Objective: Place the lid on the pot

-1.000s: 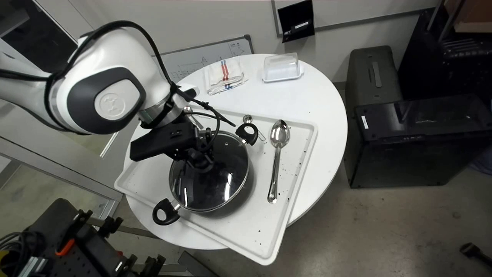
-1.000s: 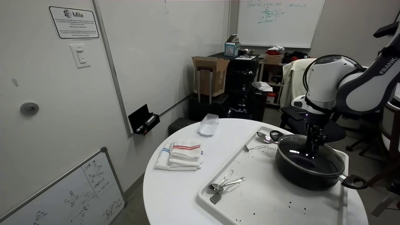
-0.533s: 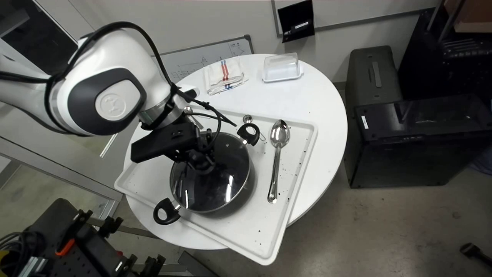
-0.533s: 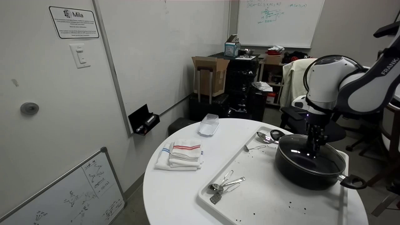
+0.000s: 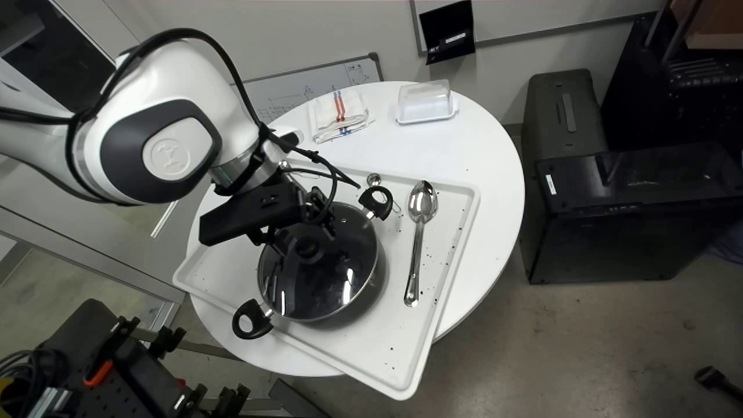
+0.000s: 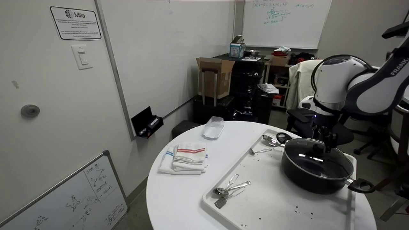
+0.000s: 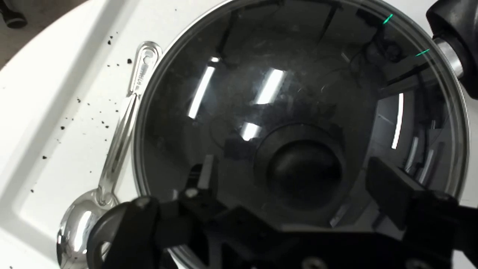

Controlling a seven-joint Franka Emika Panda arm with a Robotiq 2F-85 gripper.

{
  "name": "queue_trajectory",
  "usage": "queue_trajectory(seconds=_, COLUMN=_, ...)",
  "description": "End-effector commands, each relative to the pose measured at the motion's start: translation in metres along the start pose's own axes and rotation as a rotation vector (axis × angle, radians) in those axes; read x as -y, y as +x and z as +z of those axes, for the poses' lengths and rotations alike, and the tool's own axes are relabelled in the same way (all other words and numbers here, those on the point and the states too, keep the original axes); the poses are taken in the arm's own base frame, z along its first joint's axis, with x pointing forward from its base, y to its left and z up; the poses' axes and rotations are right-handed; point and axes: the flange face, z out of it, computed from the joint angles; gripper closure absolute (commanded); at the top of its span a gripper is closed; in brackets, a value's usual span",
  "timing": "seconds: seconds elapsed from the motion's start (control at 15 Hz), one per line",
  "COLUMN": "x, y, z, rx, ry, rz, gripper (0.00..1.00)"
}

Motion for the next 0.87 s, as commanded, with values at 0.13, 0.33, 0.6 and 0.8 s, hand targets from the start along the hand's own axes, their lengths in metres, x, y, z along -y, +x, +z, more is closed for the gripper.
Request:
queue_trajectory(seconds=0.13, x=0.001, y=-0.002, z=-0.01, rx=-0.01, ry=-0.025, rz=0.003, gripper=0.0)
queue_trajectory(seconds=0.33, x=0.002, y=-0.002, z=-0.014, rx=-0.012, ry=-0.029, rz=-0.001, gripper=0.0)
queue_trajectory(seconds=0.6, x=0.006, y=-0.003, z=-0.026, rx=-0.015, ry=-0.033, rz=-0.003, gripper=0.0)
queue_trajectory(seconds=0.8, x=0.01, y=-0.006, z=-0.038, rx=-0.018, ry=-0.039, rz=-0.002, gripper=0.0)
